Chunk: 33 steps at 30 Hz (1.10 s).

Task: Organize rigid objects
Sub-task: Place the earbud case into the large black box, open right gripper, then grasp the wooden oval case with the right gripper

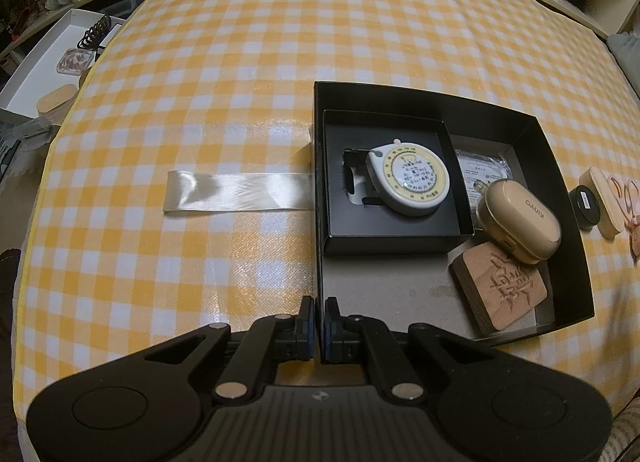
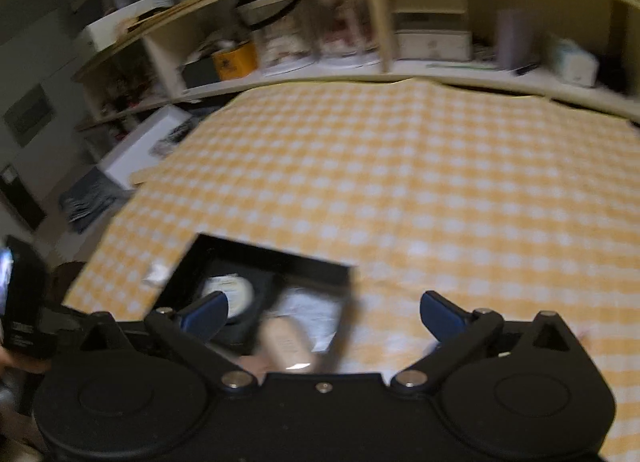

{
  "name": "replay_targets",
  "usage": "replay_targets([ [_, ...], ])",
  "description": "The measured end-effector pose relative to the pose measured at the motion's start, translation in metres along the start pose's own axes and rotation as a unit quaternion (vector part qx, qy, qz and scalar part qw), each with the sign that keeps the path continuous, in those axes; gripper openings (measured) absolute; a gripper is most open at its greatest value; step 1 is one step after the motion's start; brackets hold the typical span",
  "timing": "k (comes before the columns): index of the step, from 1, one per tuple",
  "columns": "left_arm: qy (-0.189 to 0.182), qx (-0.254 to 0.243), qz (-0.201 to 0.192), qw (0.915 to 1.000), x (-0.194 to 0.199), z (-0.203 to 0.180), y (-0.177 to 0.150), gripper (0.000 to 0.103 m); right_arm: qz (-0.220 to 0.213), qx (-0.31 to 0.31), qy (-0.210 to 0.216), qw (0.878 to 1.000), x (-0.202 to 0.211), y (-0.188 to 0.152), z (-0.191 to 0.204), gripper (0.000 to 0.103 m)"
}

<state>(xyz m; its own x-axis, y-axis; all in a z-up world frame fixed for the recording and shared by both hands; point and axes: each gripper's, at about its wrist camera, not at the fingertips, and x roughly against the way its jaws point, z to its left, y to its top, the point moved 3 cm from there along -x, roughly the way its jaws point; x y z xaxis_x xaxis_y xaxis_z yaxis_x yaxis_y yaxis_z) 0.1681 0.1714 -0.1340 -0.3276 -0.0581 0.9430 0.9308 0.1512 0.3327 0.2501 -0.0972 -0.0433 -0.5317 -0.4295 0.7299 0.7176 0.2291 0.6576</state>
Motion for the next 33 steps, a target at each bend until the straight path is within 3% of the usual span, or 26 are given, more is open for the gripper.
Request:
replay_targets([
  [8,0.000,0.000,0.000,1.0000,0.000,0.000,0.000,0.006,0.018,-0.029,-0.088,0.996,-0.017,-0.017,-0.085,0.103],
  [10,0.000,0.000,0.000,1.0000,0.000,0.000,0.000,0.006,0.033,-0.039,-0.090,0.995,-0.023,-0.021,-0.097,0.090],
  [12,0.000,0.000,0.000,1.0000,0.000,0.000,0.000,0.006,0.047,-0.055,-0.089,0.993,-0.028,-0.025,-0.108,0.059],
  [14,0.000,0.000,0.000,1.0000,0.000,0.000,0.000,0.006,0.061,-0.063,-0.093,0.992,-0.034,-0.029,-0.114,0.050],
  [22,-0.001,0.002,-0.001,1.0000,0.000,0.001,0.001,0.006,0.120,-0.012,-0.088,0.989,-0.071,-0.046,-0.101,0.049],
  [25,-0.001,0.002,-0.001,1.0000,0.000,0.001,0.001,0.006,0.138,0.001,-0.104,0.985,-0.084,-0.051,-0.101,0.039],
  [33,0.001,0.000,0.002,1.0000,0.000,0.003,0.001,0.006,0.136,0.020,-0.120,0.983,-0.095,-0.049,-0.102,0.040],
])
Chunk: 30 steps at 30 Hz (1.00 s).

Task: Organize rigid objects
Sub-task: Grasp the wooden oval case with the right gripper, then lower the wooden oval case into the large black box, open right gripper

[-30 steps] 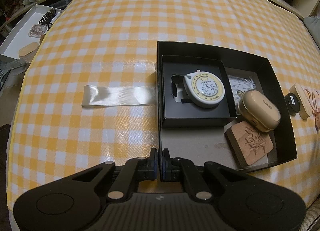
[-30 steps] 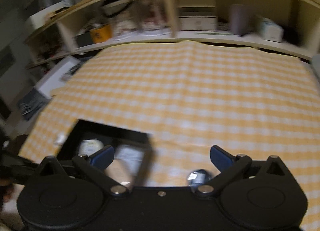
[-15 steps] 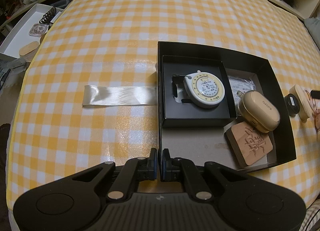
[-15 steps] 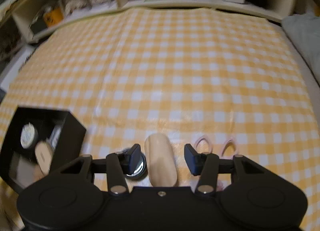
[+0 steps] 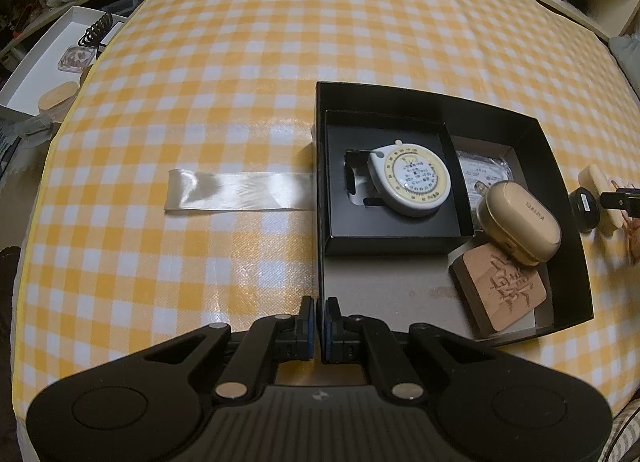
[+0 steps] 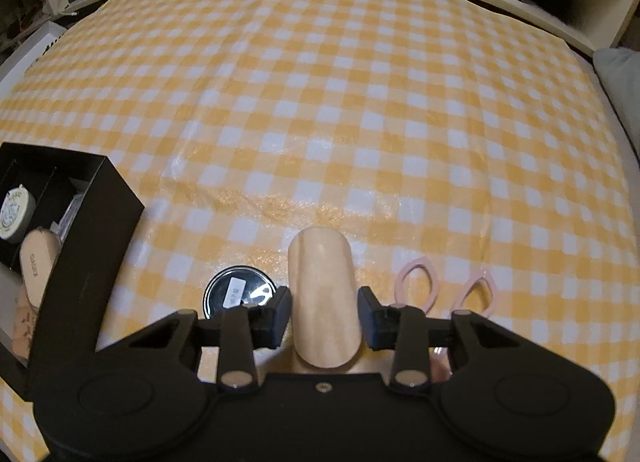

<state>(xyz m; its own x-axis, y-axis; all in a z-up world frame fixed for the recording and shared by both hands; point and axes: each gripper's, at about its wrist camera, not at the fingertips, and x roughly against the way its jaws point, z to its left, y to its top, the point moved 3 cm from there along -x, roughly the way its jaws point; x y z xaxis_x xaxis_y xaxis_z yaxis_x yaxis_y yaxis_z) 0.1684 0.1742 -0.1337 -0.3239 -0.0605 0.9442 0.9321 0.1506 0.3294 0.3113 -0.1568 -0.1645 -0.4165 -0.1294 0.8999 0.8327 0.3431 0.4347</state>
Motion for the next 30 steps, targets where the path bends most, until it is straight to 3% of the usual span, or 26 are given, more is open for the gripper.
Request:
replay_targets([
  [4,0.000,0.000,0.000,1.0000,0.001,0.001,-0.001,0.006,0.006,0.011,-0.027,1.000,-0.018,0.001,0.004,0.047],
  [9,0.001,-0.001,0.001,1.0000,0.000,0.000,-0.002,0.006,0.023,-0.014,-0.025,0.999,-0.030,-0.001,-0.004,0.032],
  [14,0.001,0.000,0.001,1.0000,0.000,0.000,-0.002,0.006,0.027,-0.022,-0.021,0.999,-0.028,-0.001,-0.009,0.033],
  [17,0.001,0.000,0.001,1.0000,0.000,0.000,-0.002,0.006,0.019,-0.039,-0.016,0.999,-0.020,0.000,-0.016,0.025],
  [22,0.001,0.000,0.001,1.0000,0.000,0.000,-0.002,0.006,0.014,-0.042,-0.021,0.999,-0.015,0.001,-0.016,0.025],
  [26,0.001,0.000,0.001,1.0000,0.000,0.000,-0.002,0.006,-0.018,-0.039,-0.004,0.999,0.012,0.009,-0.011,0.025],
  [30,0.001,-0.001,0.001,1.0000,0.001,0.000,-0.002,0.006,-0.076,-0.024,0.057,0.995,0.053,0.023,0.011,0.025],
])
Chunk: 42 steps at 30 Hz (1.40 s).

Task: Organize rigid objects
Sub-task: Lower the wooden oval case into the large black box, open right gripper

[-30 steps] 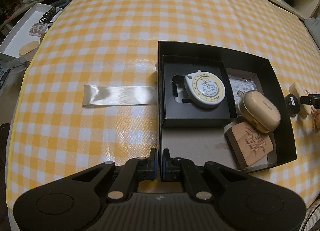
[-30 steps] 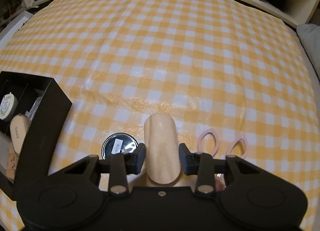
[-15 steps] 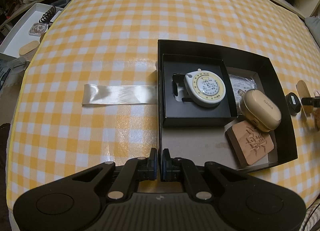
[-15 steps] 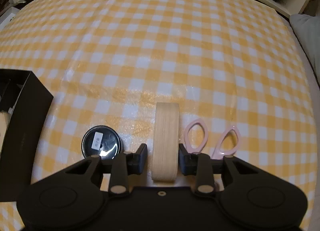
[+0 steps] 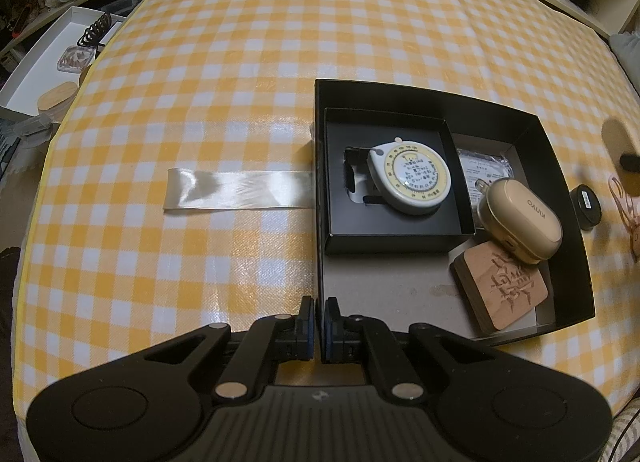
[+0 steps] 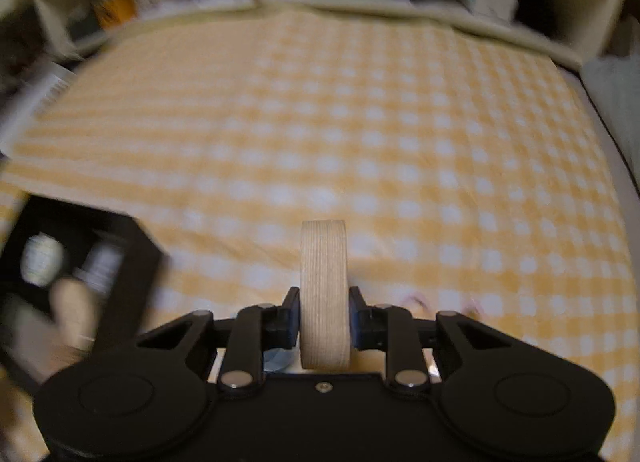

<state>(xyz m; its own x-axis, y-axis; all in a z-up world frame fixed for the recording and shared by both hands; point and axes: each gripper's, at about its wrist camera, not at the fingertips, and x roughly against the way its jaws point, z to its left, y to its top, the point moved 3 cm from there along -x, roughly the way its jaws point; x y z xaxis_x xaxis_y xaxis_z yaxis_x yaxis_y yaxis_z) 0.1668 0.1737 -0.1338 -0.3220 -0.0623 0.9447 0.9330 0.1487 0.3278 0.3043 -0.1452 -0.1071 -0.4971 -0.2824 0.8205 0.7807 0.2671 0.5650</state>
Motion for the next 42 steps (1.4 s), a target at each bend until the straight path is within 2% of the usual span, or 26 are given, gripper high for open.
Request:
replay_targets([
  [5,0.000,0.001,-0.001,1.0000,-0.001,-0.002,-0.001,0.006,-0.031,0.074,0.101,0.992,0.031,0.001,0.066,0.025],
  [8,0.000,0.000,-0.001,1.0000,-0.001,-0.003,-0.001,0.005,-0.026,0.117,0.142,0.983,0.038,-0.007,0.105,0.025],
  [14,-0.002,0.002,0.000,1.0000,-0.001,-0.004,-0.001,0.006,0.000,0.161,0.207,0.965,0.020,-0.016,0.168,0.025],
  [18,-0.006,0.004,-0.001,1.0000,0.000,-0.005,-0.001,0.007,0.013,0.221,0.222,0.950,0.003,-0.023,0.195,0.025],
  [22,-0.009,0.006,0.000,0.9999,0.000,-0.003,-0.001,0.007,0.038,0.255,0.233,0.938,-0.015,-0.029,0.214,0.025],
  [25,-0.010,0.007,0.000,0.9999,-0.001,-0.001,-0.001,0.007,0.046,0.281,0.250,0.925,-0.018,-0.037,0.228,0.025],
  [27,-0.010,0.008,0.000,0.9999,-0.002,0.001,-0.001,0.007,0.045,0.299,0.247,0.921,-0.017,-0.044,0.236,0.025],
  [29,-0.010,0.008,0.001,0.9999,-0.003,0.001,-0.001,0.007,0.046,0.299,0.246,0.921,-0.017,-0.047,0.238,0.028],
  [33,-0.010,0.008,-0.001,0.9999,-0.002,0.001,0.000,0.007,0.055,0.251,0.258,0.931,-0.015,-0.042,0.225,0.036],
  [42,-0.009,0.008,-0.001,0.9999,-0.003,0.000,0.000,0.007,0.065,0.209,0.257,0.941,-0.011,-0.034,0.210,0.039],
])
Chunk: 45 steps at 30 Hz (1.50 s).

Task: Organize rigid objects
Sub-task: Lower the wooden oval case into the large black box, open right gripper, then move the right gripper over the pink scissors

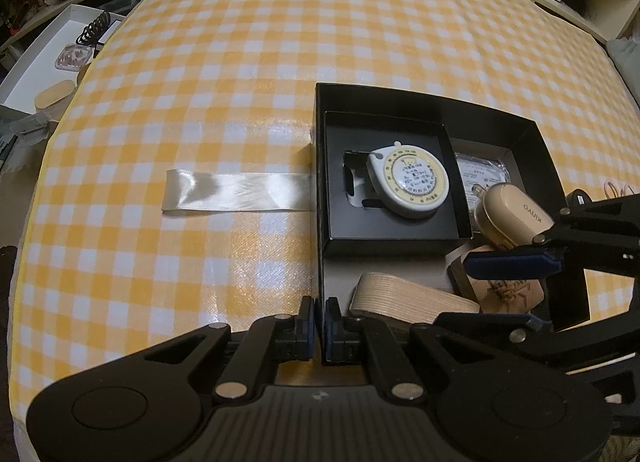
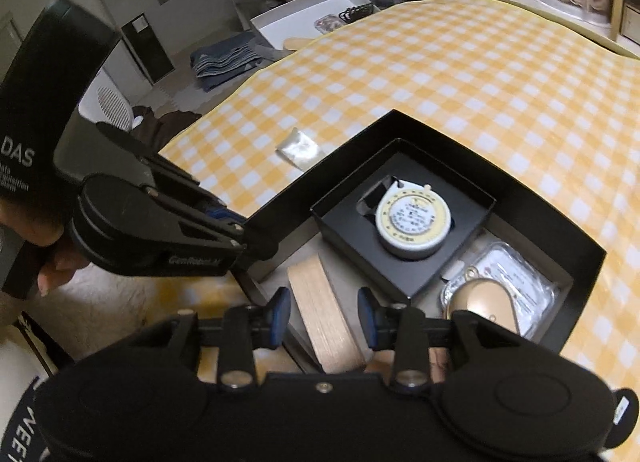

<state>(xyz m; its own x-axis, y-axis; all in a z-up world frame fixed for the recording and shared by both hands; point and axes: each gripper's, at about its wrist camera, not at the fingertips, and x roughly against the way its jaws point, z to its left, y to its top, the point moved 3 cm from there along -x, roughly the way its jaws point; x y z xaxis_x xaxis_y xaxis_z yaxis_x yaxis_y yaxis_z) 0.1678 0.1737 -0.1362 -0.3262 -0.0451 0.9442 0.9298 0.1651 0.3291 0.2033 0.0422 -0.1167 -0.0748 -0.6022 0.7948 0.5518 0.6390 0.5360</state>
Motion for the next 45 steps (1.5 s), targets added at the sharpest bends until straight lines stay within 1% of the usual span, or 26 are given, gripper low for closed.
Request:
replay_targets([
  [1,0.000,0.000,0.000,1.0000,0.000,0.000,0.000,0.007,0.000,-0.004,0.001,1.000,0.001,0.000,0.000,0.040],
  [2,0.000,0.000,0.000,1.0000,0.000,0.000,0.000,0.007,0.001,-0.008,0.002,1.000,0.003,0.001,0.000,0.043],
  [3,0.000,0.000,0.000,1.0000,0.000,0.000,0.000,0.007,0.001,-0.013,0.002,1.000,0.005,0.001,0.000,0.048],
  [4,0.000,0.000,0.000,1.0000,0.000,0.000,0.000,0.007,-0.001,-0.018,0.002,1.000,0.007,0.001,0.001,0.051],
  [6,0.000,0.000,0.001,1.0000,0.000,0.000,0.000,0.007,-0.005,-0.032,0.003,0.999,0.014,0.002,0.001,0.062],
  [7,0.000,0.000,0.001,1.0000,0.000,0.000,0.000,0.007,-0.007,-0.040,0.004,0.999,0.017,0.003,0.000,0.064],
  [11,0.000,0.000,0.001,1.0000,0.000,-0.001,0.000,0.007,-0.019,-0.050,-0.003,0.999,0.033,0.003,0.000,0.079],
  [13,0.000,0.000,0.001,1.0000,0.000,0.000,0.000,0.006,-0.026,-0.051,-0.005,0.998,0.041,0.004,-0.001,0.084],
  [14,0.000,0.000,0.000,1.0000,0.000,-0.001,0.000,0.006,-0.032,-0.053,-0.007,0.998,0.046,0.004,-0.002,0.090],
  [15,0.000,0.000,0.000,1.0000,0.000,-0.001,0.000,0.006,-0.039,-0.054,-0.010,0.998,0.051,0.003,-0.002,0.098],
  [16,0.000,0.000,0.001,1.0000,0.000,-0.001,0.000,0.006,-0.048,-0.053,-0.015,0.997,0.057,0.003,-0.003,0.102],
  [22,0.001,-0.001,0.001,1.0000,0.001,-0.001,0.001,0.006,-0.099,-0.066,-0.053,0.991,0.096,0.002,-0.016,0.103],
  [26,0.001,0.000,0.001,1.0000,0.000,-0.001,0.001,0.006,-0.131,-0.090,-0.095,0.983,0.122,-0.004,-0.039,0.103],
  [29,0.002,0.000,0.001,1.0000,0.001,-0.001,0.001,0.006,-0.144,-0.114,-0.121,0.976,0.137,-0.012,-0.057,0.103],
  [32,0.002,-0.001,0.001,1.0000,0.001,-0.001,0.001,0.006,-0.147,-0.135,-0.153,0.968,0.150,-0.026,-0.078,0.103],
  [34,0.001,-0.001,0.001,1.0000,0.001,-0.001,0.001,0.006,-0.145,-0.152,-0.178,0.961,0.157,-0.036,-0.094,0.103],
  [37,0.001,0.000,0.001,1.0000,0.001,-0.001,0.001,0.006,-0.141,-0.182,-0.205,0.951,0.166,-0.050,-0.117,0.103],
  [45,0.002,0.000,0.001,1.0000,0.002,-0.001,0.001,0.006,-0.136,-0.265,-0.262,0.918,0.188,-0.085,-0.170,0.103],
])
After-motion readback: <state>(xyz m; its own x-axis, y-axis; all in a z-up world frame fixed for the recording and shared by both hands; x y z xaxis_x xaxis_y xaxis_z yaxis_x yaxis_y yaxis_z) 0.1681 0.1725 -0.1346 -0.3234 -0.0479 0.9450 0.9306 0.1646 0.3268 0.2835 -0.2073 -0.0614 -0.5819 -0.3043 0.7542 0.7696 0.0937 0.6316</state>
